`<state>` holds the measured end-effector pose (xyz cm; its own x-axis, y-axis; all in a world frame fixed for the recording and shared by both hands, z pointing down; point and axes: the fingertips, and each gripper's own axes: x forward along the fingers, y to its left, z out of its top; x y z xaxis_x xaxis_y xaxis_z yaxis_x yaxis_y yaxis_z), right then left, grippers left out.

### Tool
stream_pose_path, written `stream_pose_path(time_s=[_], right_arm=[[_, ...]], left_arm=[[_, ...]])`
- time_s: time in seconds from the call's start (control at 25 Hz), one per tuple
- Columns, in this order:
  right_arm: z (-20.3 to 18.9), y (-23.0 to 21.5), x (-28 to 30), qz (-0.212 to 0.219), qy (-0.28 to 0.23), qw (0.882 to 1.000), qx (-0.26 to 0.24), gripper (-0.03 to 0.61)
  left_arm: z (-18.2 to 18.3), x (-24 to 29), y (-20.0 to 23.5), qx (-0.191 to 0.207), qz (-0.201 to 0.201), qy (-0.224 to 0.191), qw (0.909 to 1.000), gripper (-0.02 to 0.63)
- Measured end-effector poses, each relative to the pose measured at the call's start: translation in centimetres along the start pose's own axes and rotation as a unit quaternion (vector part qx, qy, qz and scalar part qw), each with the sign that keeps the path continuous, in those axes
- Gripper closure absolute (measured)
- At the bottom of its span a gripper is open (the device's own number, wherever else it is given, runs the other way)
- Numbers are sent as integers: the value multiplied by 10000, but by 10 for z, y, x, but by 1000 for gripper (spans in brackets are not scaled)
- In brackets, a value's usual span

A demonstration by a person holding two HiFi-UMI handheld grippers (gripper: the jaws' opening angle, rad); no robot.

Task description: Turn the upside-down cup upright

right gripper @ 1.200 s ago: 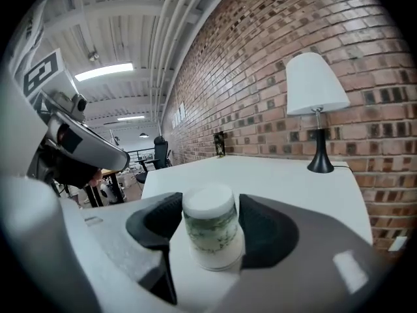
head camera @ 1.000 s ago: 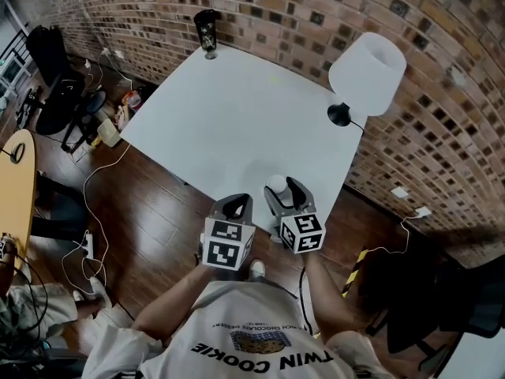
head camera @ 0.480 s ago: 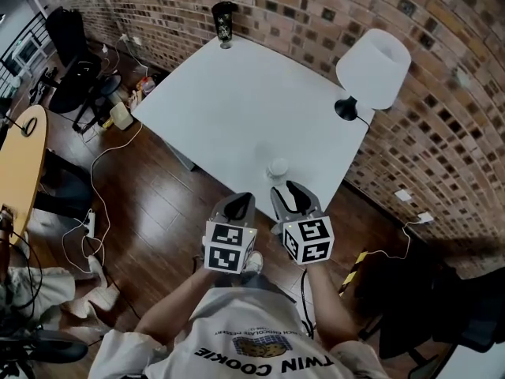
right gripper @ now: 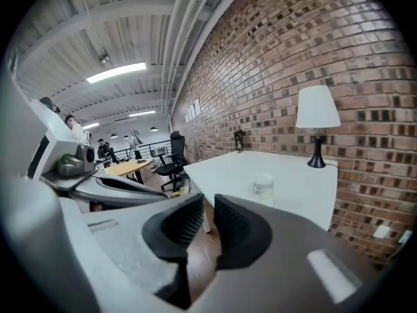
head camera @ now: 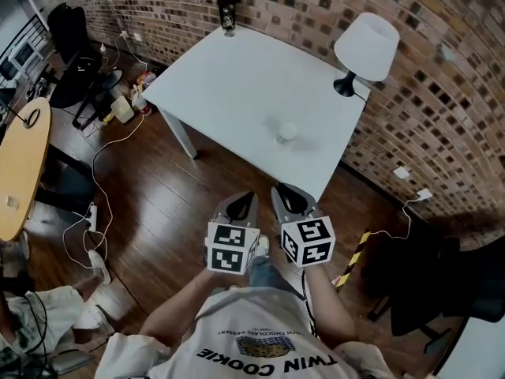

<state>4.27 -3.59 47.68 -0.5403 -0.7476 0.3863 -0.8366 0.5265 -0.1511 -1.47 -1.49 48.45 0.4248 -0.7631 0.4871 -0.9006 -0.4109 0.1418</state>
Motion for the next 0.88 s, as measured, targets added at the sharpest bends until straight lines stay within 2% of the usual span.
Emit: stream_pose_path(time_s=[0.2,0.32,0.44,0.64,0.88], right_arm=[[-21,52,-45,-172,-85,9998,96,543],[-35,76,-76,-268,-67,9994,185,574],[-49,93,-104,-364,5,9991,226,575],[-63,112,-132,-476,76,9985,245,575],[-70,116,-159,-514,17,9984,255,575]], left_arm=[[-35,-55,-19,-20,-200,-83,9998,611],[-51,-85,-31,-91,-334,-95,9994,611],[-67,-108,-46,-115,-428,-106,9990,611],[-77,-131,-72,-108,-632,-167,9978,611],[-81,-143,-99,40,-690,-224,9974,611]])
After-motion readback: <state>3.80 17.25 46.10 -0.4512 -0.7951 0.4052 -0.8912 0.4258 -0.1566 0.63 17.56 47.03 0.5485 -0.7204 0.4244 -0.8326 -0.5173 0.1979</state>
